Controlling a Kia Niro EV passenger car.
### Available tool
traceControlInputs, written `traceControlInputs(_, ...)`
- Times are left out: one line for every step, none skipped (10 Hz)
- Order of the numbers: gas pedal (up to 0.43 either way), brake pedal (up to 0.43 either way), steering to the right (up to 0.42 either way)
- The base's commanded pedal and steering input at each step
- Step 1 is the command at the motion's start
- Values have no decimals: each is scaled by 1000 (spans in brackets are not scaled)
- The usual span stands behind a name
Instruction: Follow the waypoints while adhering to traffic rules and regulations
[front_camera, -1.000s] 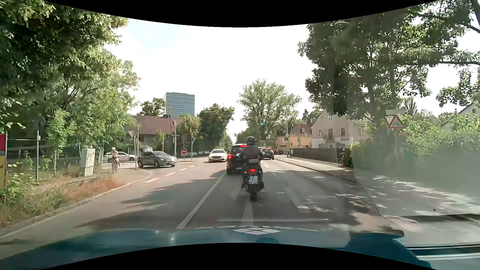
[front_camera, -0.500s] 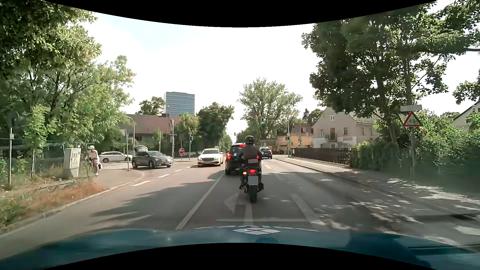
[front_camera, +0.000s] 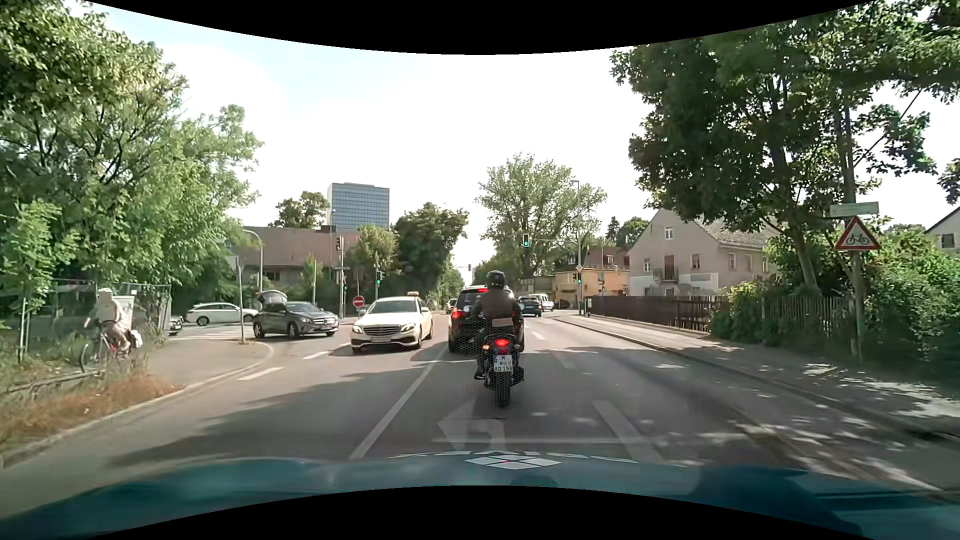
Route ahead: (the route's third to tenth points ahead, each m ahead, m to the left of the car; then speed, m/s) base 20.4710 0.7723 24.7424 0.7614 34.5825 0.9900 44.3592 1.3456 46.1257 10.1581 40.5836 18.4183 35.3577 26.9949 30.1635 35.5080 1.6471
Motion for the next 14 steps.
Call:
traceControlInputs(0,146,-6)
traceControlInputs(0,140,-6)
traceControlInputs(0,140,-6)
traceControlInputs(0,140,-6)
traceControlInputs(0,128,-6)
traceControlInputs(0,128,-6)
traceControlInputs(0,116,-6)
traceControlInputs(0,110,-6)
traceControlInputs(0,122,-6)
traceControlInputs(0,128,-6)
traceControlInputs(0,128,-6)
traceControlInputs(0,128,-6)
traceControlInputs(0,134,-6)
traceControlInputs(0,140,-6)
